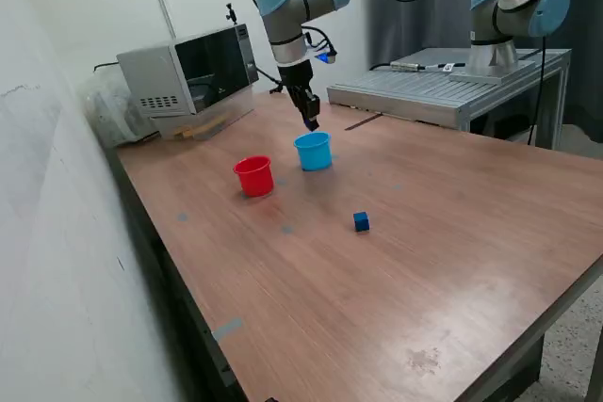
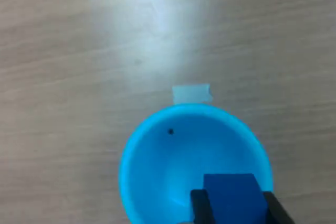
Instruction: Place red objects in the red bin, and blue objects in the blue bin.
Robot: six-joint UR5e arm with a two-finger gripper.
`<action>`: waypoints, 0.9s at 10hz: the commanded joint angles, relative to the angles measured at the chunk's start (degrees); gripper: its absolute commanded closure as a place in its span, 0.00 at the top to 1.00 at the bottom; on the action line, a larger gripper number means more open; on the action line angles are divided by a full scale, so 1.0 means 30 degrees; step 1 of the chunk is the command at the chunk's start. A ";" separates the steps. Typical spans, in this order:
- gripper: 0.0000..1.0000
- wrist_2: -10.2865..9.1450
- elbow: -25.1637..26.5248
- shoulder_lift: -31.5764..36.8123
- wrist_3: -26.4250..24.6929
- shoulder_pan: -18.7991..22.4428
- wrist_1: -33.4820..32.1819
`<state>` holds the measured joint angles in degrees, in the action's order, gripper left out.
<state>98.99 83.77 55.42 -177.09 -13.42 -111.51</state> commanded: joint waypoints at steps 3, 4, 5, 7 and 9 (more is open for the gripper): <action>1.00 -0.0008 0.0231 0.0014 0.0054 -0.0126 -0.0007; 1.00 -0.0008 0.0173 0.0014 0.0054 -0.0126 -0.0065; 1.00 -0.0008 0.0057 -0.0073 0.0054 -0.0126 -0.0153; 1.00 -0.0183 -0.0032 -0.0103 0.0025 0.0077 -0.0299; 1.00 -0.1406 -0.0033 -0.0016 0.0025 0.1531 -0.0300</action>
<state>97.21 83.65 55.24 -176.99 -12.00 -112.31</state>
